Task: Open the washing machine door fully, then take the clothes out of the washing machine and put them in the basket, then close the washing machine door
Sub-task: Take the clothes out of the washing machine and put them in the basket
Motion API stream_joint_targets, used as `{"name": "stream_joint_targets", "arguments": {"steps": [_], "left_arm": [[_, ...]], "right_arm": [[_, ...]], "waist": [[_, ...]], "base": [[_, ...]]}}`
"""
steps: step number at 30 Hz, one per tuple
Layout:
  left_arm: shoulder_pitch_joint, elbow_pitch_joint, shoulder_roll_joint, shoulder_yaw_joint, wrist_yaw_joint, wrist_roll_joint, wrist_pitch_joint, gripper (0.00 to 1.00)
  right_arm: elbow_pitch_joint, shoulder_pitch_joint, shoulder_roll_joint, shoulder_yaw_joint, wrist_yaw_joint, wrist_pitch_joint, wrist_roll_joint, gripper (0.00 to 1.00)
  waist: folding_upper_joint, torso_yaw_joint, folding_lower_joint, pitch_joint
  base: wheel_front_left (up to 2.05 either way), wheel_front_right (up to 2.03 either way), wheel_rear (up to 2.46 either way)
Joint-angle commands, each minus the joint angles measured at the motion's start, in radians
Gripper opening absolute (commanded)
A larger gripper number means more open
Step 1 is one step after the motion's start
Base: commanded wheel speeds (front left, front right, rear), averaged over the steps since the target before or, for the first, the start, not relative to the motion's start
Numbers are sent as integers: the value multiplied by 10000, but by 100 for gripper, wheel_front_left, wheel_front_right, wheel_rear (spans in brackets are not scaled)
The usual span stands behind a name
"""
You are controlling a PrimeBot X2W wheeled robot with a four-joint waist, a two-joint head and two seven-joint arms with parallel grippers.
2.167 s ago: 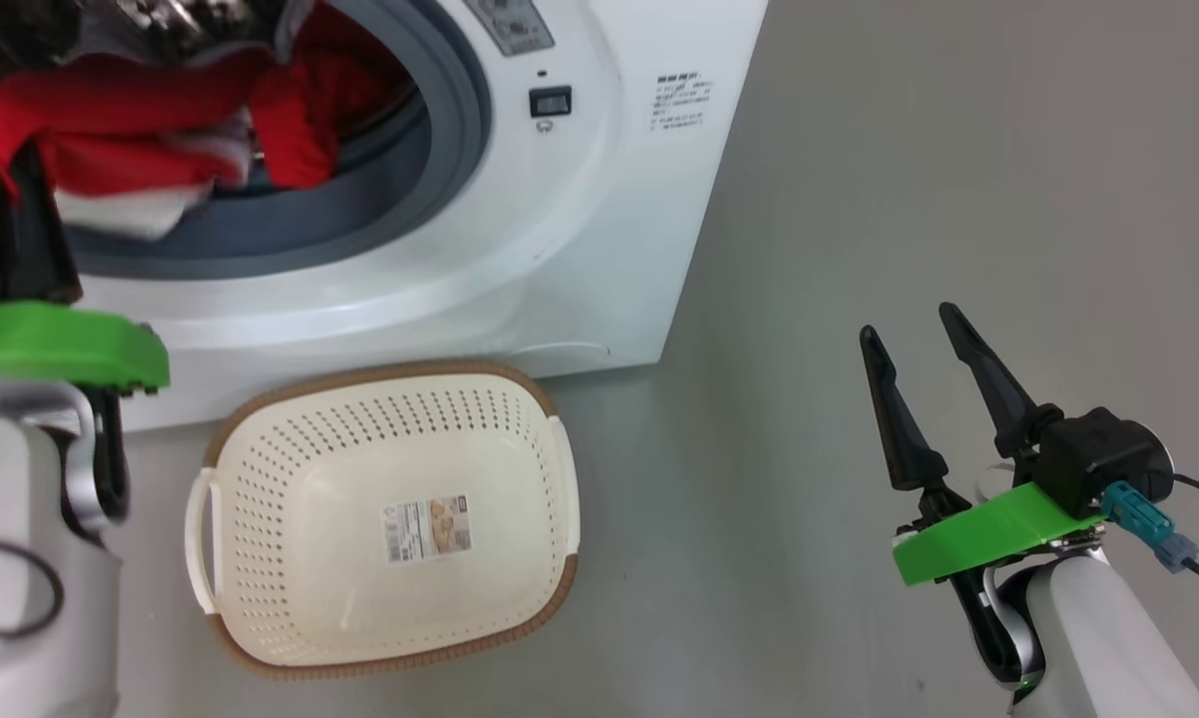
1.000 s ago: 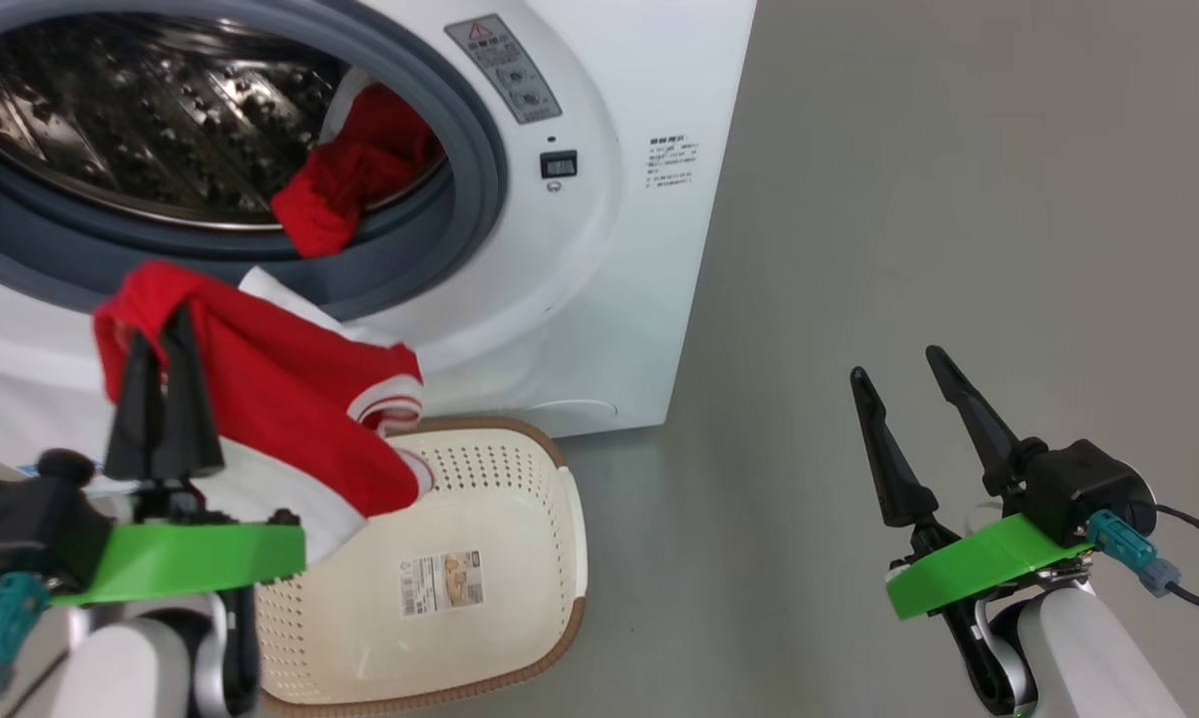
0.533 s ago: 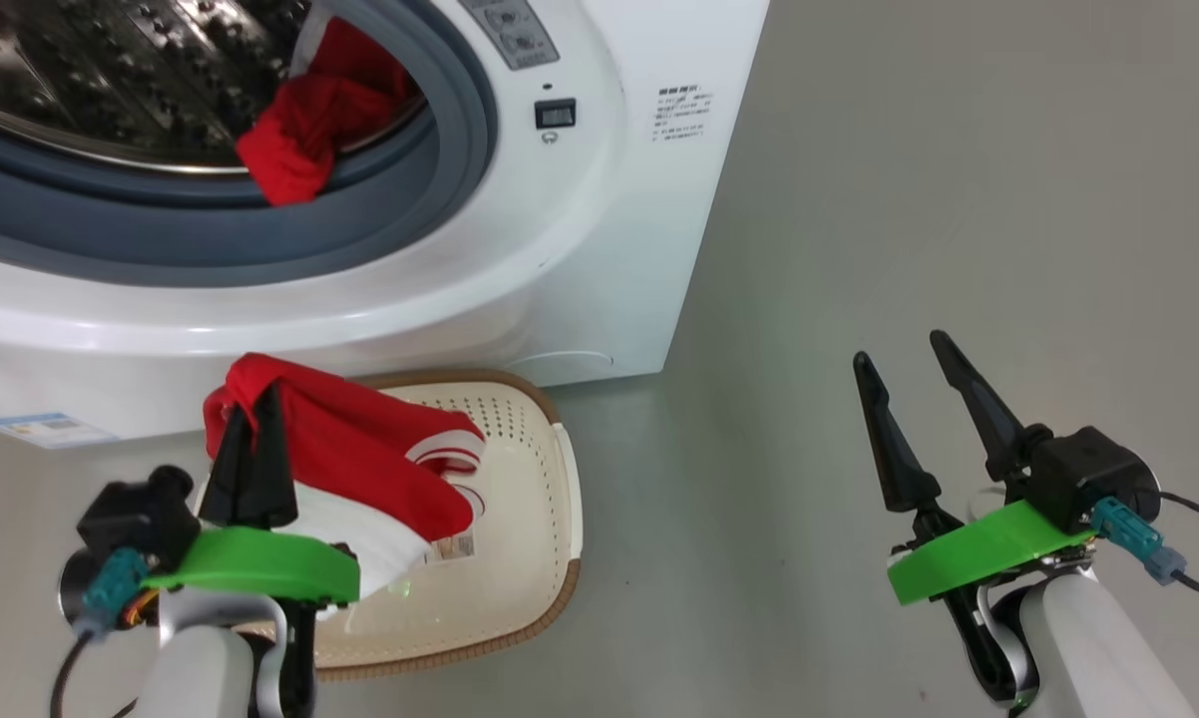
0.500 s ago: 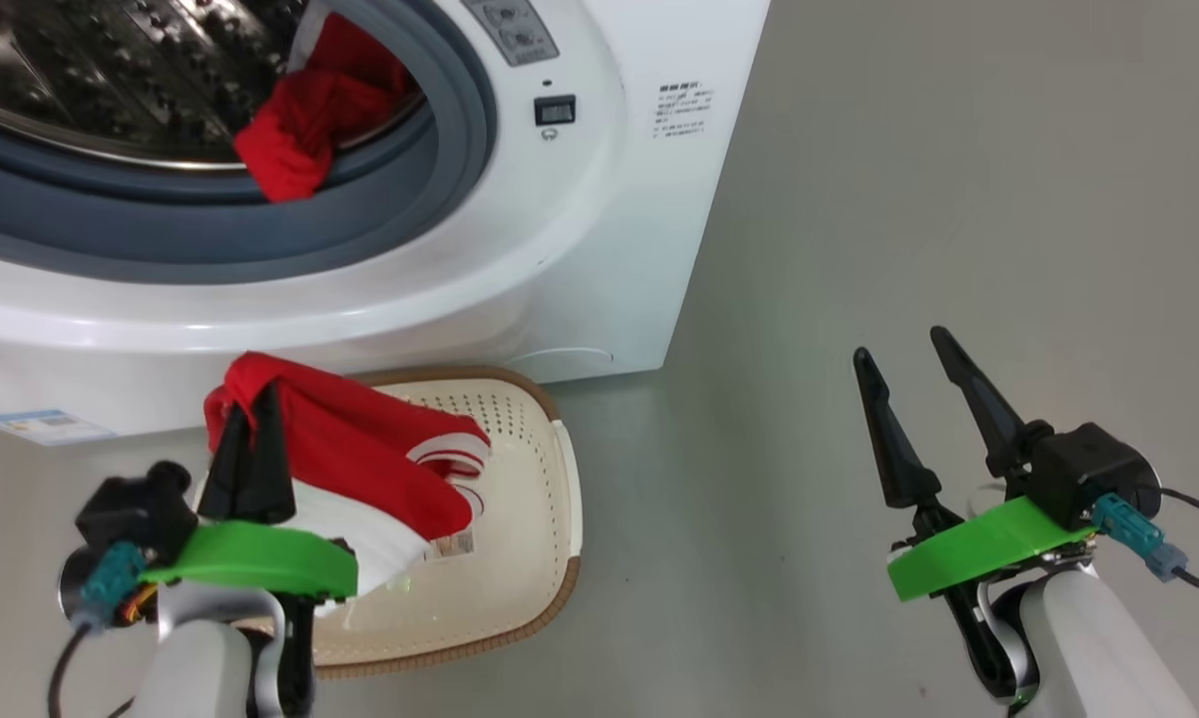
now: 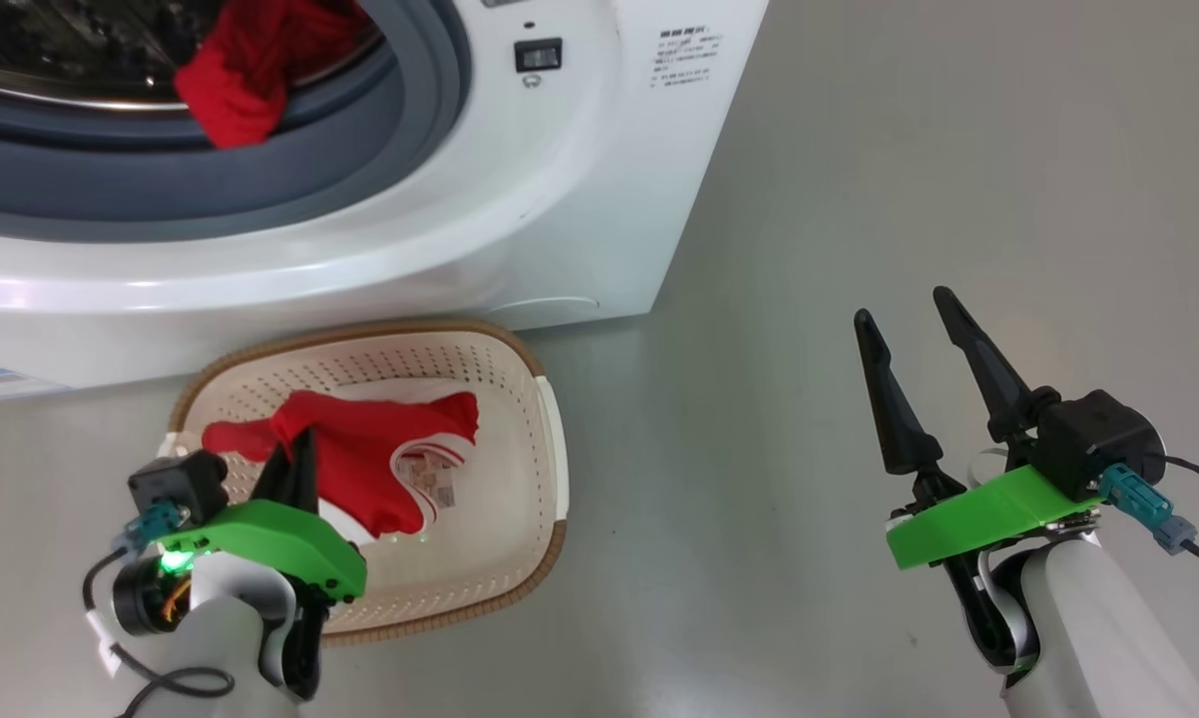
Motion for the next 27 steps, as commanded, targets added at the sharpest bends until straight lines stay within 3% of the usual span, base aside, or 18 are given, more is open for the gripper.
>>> {"name": "stream_joint_targets", "arguments": {"steps": [1, 9, 20, 21, 22, 24, 25, 26, 27], "left_arm": [[-243, 345, 173, 213, -138, -156, -121, 0], [-1210, 2636, 329, -165, -347, -282, -43, 0], [-1967, 3516, 689, -952, -401, -564, 600, 0], [-1994, 3511, 701, -1085, -401, -614, 700, 4], [-2005, 3524, 756, -1227, -402, -630, 781, 24], [-1993, 3554, 826, -1467, -402, -734, 998, 46], [-1985, 3570, 884, -1550, -402, -797, 1056, 63], [-1977, 3579, 928, -1627, -403, -862, 1089, 87], [-1964, 3579, 955, -1702, -403, -933, 1106, 100]], "right_arm": [[-264, -116, 29, 257, 65, -65, 179, 100], [-311, -263, 29, 375, 65, -65, 275, 100], [-486, -435, 30, 330, 65, -65, 395, 100], [-491, -444, 30, 328, 65, -65, 398, 100], [-497, -457, 30, 336, 65, -65, 405, 100], [-489, -494, 30, 342, 65, -65, 422, 100], [-485, -511, 30, 346, 65, -65, 436, 100], [-478, -526, 30, 348, 65, -65, 446, 100], [-471, -537, 30, 340, 65, -65, 455, 100]], "waist": [[0, -103, 0, 223], [0, -355, 0, 703], [0, -761, 0, 1425], [0, -786, 0, 1464], [0, -818, 0, 1499], [0, -874, 0, 1539], [0, -900, 0, 1547], [0, -922, 0, 1544], [0, -937, 0, 1532]], "base": [[0, 0, 0], [0, 0, 0], [0, 0, 0], [0, 0, 0], [0, 0, 0], [0, 0, 0], [0, 0, 0], [0, 0, 0], [0, 0, 0]]}}
